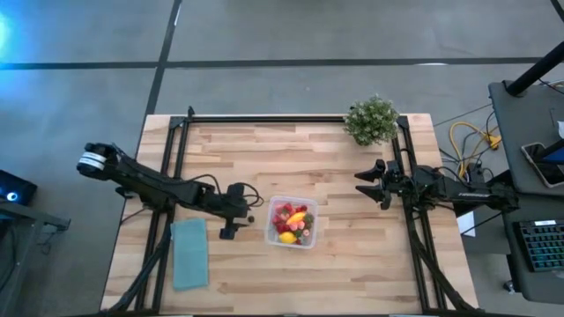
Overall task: Pick and placing Produce into tupperware
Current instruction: Put the black cherry into the transparent container, then return to Home Position
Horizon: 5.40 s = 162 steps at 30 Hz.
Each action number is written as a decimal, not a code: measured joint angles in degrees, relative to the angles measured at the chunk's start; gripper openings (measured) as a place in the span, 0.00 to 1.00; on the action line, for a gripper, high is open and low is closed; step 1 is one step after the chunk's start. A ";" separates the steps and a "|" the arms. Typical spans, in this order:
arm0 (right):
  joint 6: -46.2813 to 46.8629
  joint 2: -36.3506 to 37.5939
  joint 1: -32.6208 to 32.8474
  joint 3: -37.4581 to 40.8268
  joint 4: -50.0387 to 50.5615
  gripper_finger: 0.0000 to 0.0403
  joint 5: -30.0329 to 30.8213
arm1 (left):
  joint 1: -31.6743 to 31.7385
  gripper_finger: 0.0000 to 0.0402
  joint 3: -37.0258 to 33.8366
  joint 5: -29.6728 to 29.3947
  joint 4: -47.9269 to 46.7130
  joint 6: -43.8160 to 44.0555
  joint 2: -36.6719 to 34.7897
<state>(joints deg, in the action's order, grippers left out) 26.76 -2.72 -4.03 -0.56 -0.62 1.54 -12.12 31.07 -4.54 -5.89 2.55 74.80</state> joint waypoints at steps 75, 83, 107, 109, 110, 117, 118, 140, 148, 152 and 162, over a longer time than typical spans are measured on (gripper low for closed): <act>0.04 -0.07 -0.01 0.00 0.02 0.67 0.02 | 4.17 0.32 16.46 2.76 10.28 -0.22 1.26; 0.04 -0.01 -0.02 -0.01 0.01 0.66 0.03 | 4.13 0.38 23.12 2.95 6.59 1.18 11.31; 0.04 -0.02 -0.02 -0.04 0.02 0.67 0.02 | -3.09 0.41 21.81 0.48 -24.67 18.90 -25.45; 0.04 -0.02 0.00 -0.04 0.04 0.68 0.02 | -4.15 0.41 16.34 -2.62 -23.52 21.60 -28.80; 0.04 -0.02 -0.02 -0.04 0.02 0.67 0.02 | -4.40 0.41 13.28 -3.47 -22.84 23.17 -30.41; 0.04 -0.01 -0.02 -0.04 0.02 0.66 0.02 | -4.92 0.41 -5.38 -0.26 -1.89 29.90 -40.61; 0.04 0.00 -0.02 -0.04 0.02 0.66 0.02 | -4.83 0.41 -6.77 -0.27 1.51 29.10 -41.90; 0.04 -0.06 -0.02 -0.04 0.02 0.67 0.02 | 2.49 0.41 -12.60 -13.05 -16.81 23.00 -71.94; 0.04 -0.07 -0.02 -0.04 0.02 0.67 0.02 | 2.51 0.41 -17.73 -19.57 -16.33 23.89 -72.21; 0.04 -0.07 -0.02 -0.04 0.02 0.66 0.02 | 2.51 0.41 -20.04 -20.48 -16.16 24.10 -71.67; 0.04 -0.07 -0.02 -0.02 0.02 0.67 0.02 | 2.51 0.41 -24.38 -20.41 -14.04 24.08 -69.61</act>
<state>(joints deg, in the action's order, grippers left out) 26.81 -2.79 -4.05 -0.58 -0.60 1.56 -9.61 6.69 -24.95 -19.93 26.62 5.19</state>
